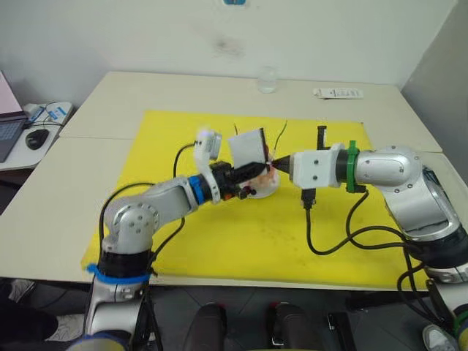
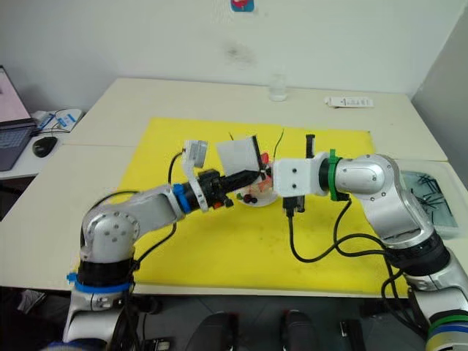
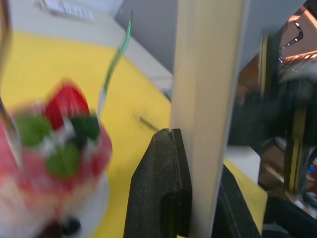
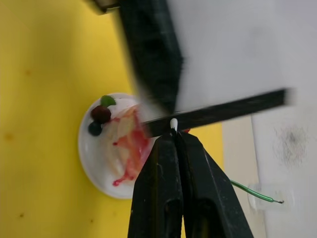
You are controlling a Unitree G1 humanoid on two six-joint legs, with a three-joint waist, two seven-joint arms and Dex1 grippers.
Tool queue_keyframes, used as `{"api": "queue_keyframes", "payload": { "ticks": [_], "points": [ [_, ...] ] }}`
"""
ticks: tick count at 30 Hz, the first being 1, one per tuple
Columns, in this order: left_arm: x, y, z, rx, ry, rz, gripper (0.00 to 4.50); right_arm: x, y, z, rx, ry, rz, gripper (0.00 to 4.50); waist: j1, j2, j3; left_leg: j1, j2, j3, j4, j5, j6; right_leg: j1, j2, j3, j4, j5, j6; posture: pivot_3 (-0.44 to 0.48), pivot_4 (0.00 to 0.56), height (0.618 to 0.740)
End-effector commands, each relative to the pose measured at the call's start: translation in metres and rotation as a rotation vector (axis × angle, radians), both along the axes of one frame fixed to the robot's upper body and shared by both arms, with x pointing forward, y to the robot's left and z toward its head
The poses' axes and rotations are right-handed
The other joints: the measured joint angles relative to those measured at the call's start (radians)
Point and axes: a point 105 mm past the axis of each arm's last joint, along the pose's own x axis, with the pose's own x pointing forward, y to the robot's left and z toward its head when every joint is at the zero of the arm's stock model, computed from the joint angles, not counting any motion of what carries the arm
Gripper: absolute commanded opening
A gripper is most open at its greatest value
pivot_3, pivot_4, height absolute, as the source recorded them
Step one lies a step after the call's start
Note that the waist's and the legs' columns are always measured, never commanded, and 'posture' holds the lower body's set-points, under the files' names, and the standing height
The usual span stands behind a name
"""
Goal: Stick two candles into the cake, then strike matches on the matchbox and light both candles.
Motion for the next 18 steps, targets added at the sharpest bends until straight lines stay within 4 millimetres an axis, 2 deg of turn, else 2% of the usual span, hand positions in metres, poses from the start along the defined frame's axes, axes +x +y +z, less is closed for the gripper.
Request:
{"api": "queue_keyframes", "payload": {
  "ticks": [1,2,4,6,8,11,14,18],
  "points": [
    [-0.018,0.005,0.128,-0.260,-0.310,-0.078,0.00,-0.019,-0.029,-0.028,-0.176,0.114,0.007,0.04,0.001,-0.002,0.001,-0.005,0.002,0.001,0.002,0.000,0.000,-0.001,0.002,-0.001,-0.003,0.000,0.000,0.000,0.150,0.740],
    [-0.023,0.007,0.135,-0.293,-0.302,-0.107,0.00,-0.013,-0.038,-0.019,-0.146,0.095,-0.047,0.04,-0.005,0.003,0.000,-0.005,0.002,0.001,0.002,0.000,0.000,-0.001,0.002,0.002,-0.004,0.000,0.001,0.000,0.150,0.740],
    [-0.027,0.007,0.133,-0.301,-0.276,-0.134,0.00,-0.002,-0.046,-0.003,-0.085,0.060,-0.113,0.04,-0.030,0.016,-0.008,-0.003,-0.002,0.011,0.000,-0.002,0.003,0.000,-0.004,0.011,-0.008,0.000,0.009,0.000,0.150,0.740],
    [-0.024,0.002,0.090,-0.216,-0.202,-0.104,0.00,0.016,-0.051,0.026,0.020,-0.027,-0.195,0.04,-0.043,0.019,-0.010,0.008,-0.002,0.016,-0.002,-0.004,0.006,0.009,-0.007,0.014,-0.013,-0.001,0.012,0.000,0.150,0.740],
    [-0.024,0.000,0.063,-0.176,-0.151,-0.084,0.00,0.024,-0.052,0.043,0.091,-0.073,-0.235,0.04,-0.049,0.017,-0.008,0.011,0.001,0.018,-0.004,-0.004,0.006,0.010,-0.009,0.014,-0.012,-0.002,0.013,0.000,0.150,0.740],
    [-0.024,-0.001,0.036,-0.150,-0.082,-0.053,0.00,0.026,-0.048,0.054,0.161,-0.107,-0.251,0.04,-0.043,0.008,-0.003,0.004,0.005,0.006,-0.003,0.000,0.000,0.004,-0.003,0.011,-0.008,-0.002,0.012,0.000,0.150,0.740],
    [-0.024,0.002,0.010,-0.116,-0.011,-0.025,0.00,0.026,-0.044,0.059,0.202,-0.120,-0.252,0.04,-0.031,0.009,-0.003,0.001,0.003,0.003,-0.003,0.001,-0.002,0.000,-0.003,0.010,0.000,-0.002,0.004,0.000,0.150,0.740],
    [-0.030,0.005,-0.014,-0.108,0.063,-0.011,0.00,0.023,-0.038,0.061,0.239,-0.121,-0.243,0.04,-0.031,0.009,-0.003,0.003,0.002,0.004,-0.003,0.001,-0.002,0.002,-0.005,0.010,0.001,-0.004,0.005,0.000,0.150,0.740]
  ]
}}
